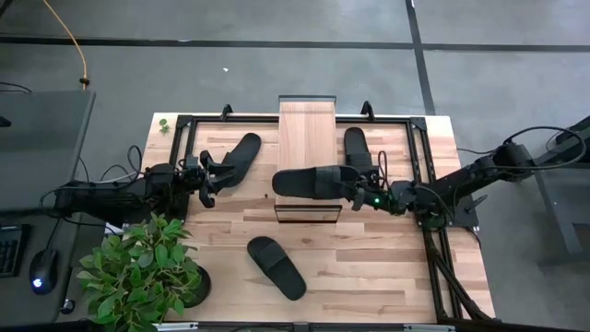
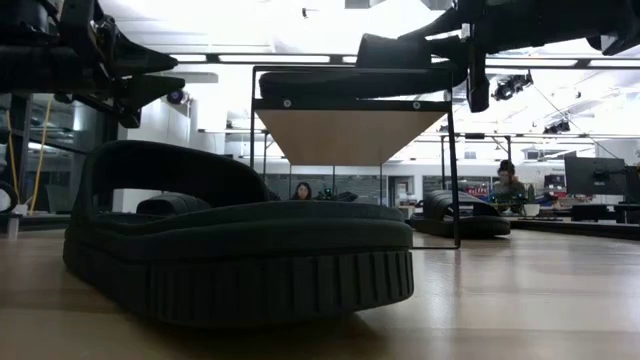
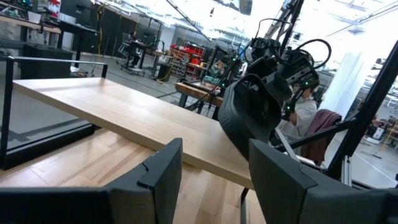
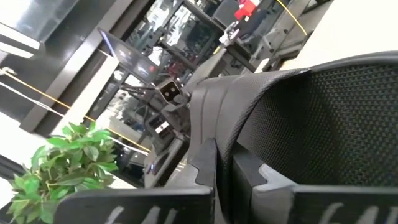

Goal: Pick and place slides into the shelf
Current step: Put the black slipper on the shelf

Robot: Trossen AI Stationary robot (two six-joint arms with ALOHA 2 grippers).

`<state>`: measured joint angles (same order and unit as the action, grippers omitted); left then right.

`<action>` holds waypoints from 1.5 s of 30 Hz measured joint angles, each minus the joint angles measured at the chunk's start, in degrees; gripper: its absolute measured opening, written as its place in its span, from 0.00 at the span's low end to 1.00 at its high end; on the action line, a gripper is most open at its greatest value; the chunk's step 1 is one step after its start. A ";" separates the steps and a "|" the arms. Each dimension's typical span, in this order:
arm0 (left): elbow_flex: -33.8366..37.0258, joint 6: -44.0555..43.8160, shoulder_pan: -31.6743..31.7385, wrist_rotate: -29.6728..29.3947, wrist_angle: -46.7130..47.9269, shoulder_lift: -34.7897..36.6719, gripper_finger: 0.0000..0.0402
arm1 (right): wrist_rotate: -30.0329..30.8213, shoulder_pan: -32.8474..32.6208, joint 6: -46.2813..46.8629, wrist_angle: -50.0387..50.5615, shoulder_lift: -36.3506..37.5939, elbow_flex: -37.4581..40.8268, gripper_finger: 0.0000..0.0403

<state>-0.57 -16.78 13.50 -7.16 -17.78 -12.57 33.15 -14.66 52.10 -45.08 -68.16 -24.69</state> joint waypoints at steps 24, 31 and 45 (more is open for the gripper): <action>-0.01 0.00 0.00 -0.83 0.00 -0.01 0.42 | 1.21 -1.22 1.89 -6.66 -6.53 0.00 0.00; -0.01 0.00 0.00 -0.84 0.04 0.01 0.42 | 0.95 -1.17 1.27 -9.95 -9.11 0.00 0.00; -0.01 0.00 0.00 -0.91 0.44 0.01 0.42 | 0.75 -2.99 -0.92 -9.98 -5.31 0.00 0.00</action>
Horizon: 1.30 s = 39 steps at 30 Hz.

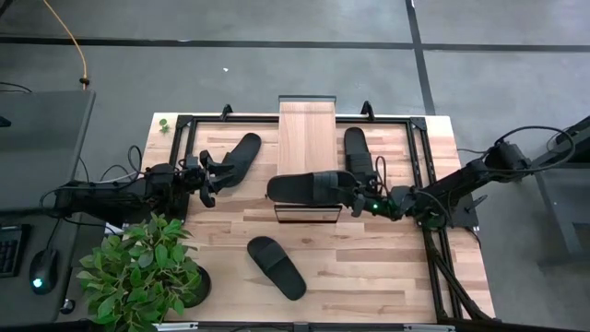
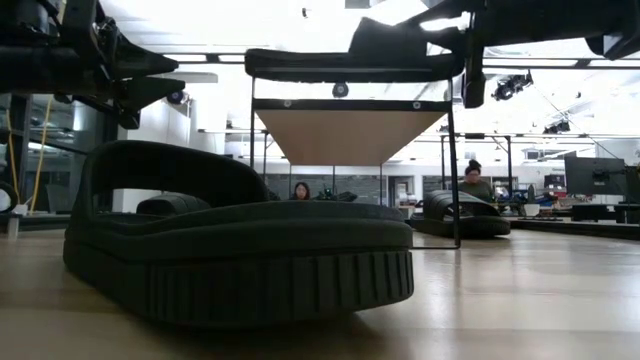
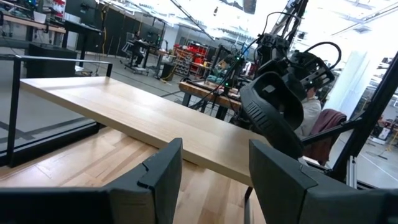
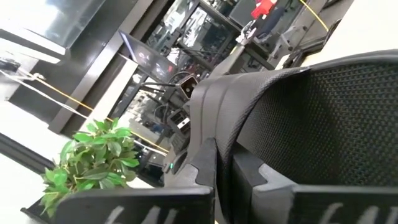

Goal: Pick and place slides into the shelf
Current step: Put the black slipper on the shelf

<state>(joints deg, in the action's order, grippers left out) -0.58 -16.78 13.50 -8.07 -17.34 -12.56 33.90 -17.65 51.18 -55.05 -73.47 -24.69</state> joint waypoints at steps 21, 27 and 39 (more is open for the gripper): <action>0.00 0.00 0.00 -0.16 0.00 0.00 0.42 | -0.63 0.05 1.90 3.10 0.09 -0.07 0.01; 0.00 0.00 0.00 -0.15 0.00 0.00 0.42 | -0.49 0.05 1.47 3.84 0.09 -0.11 0.12; 0.00 0.00 0.00 -0.13 0.00 0.00 0.42 | 0.93 0.00 2.94 6.96 -0.11 0.02 0.31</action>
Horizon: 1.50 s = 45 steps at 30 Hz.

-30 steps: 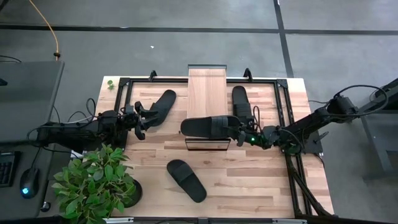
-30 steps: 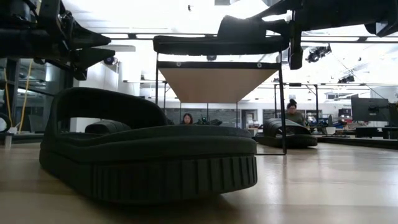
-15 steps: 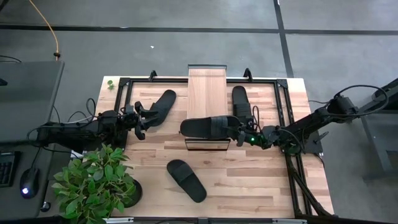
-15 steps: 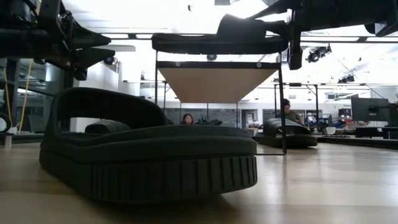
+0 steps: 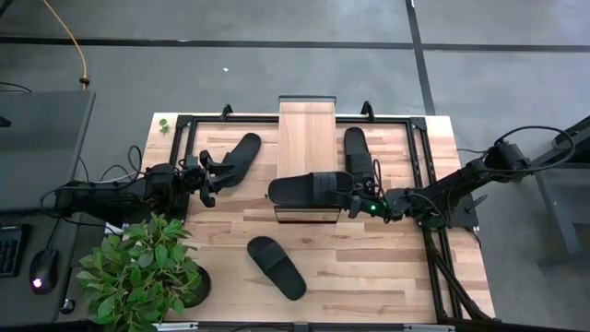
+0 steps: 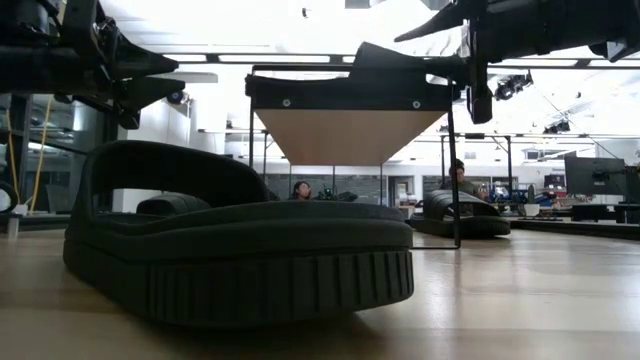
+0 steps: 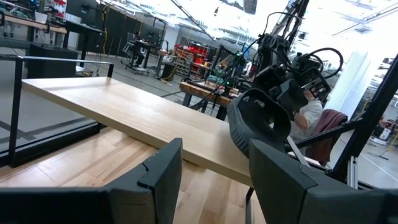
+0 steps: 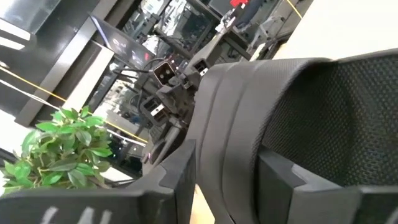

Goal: Pick and place slides into the shelf
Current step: Put the black slipper on the shelf

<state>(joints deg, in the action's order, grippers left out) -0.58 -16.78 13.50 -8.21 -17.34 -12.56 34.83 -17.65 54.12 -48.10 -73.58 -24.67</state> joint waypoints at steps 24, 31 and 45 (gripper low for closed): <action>0.00 0.00 -0.01 0.00 0.46 -0.02 0.42 | 1.97 -0.10 -2.55 3.45 1.77 0.00 0.32; 0.00 0.00 0.00 0.00 0.46 -0.02 0.42 | 2.40 -2.11 -1.65 3.77 3.17 0.00 0.32; 0.00 -0.02 0.00 0.00 0.55 -0.02 0.42 | 0.37 -2.23 2.69 12.77 4.47 -0.07 0.32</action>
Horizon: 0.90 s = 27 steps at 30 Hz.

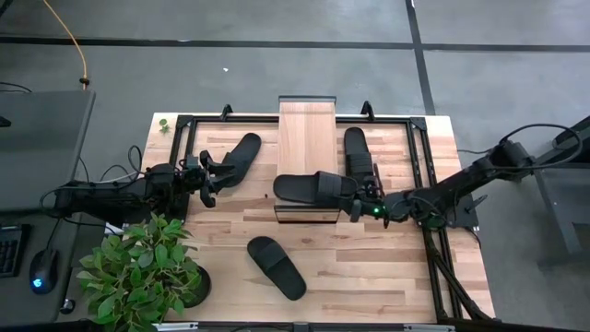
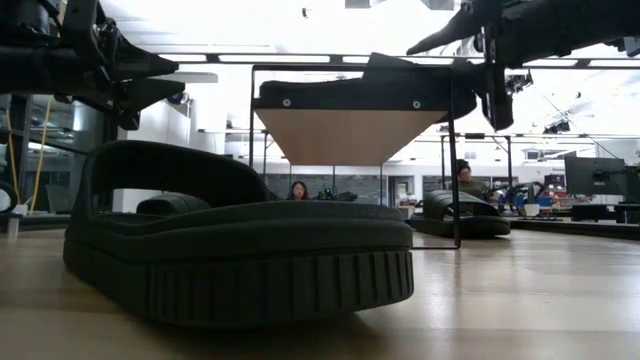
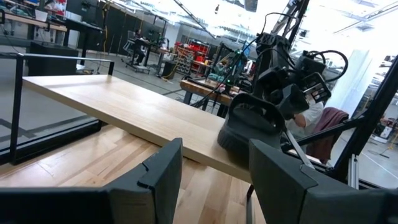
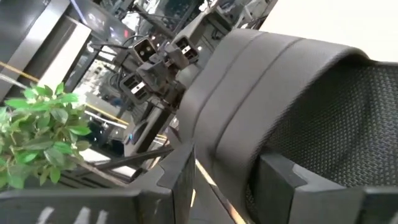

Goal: Pick and place slides into the shelf
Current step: Put the black slipper on the shelf

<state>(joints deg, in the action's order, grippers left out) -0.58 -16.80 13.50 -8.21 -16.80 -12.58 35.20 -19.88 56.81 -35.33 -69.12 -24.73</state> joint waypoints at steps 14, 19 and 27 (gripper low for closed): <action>0.00 0.02 0.00 -0.32 0.32 0.02 0.42 | -0.59 -0.02 0.24 10.42 8.76 0.02 0.32; 0.00 0.01 0.00 -0.46 0.31 0.02 0.42 | -0.47 -0.02 1.73 10.29 7.03 0.02 0.32; 0.00 0.02 0.00 -0.99 0.31 0.01 0.42 | -5.00 1.37 -1.82 -0.19 2.18 0.02 0.32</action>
<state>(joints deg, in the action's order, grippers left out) -0.58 -16.78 13.50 -9.20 -16.49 -12.57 30.20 -18.51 54.99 -35.51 -66.94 -24.71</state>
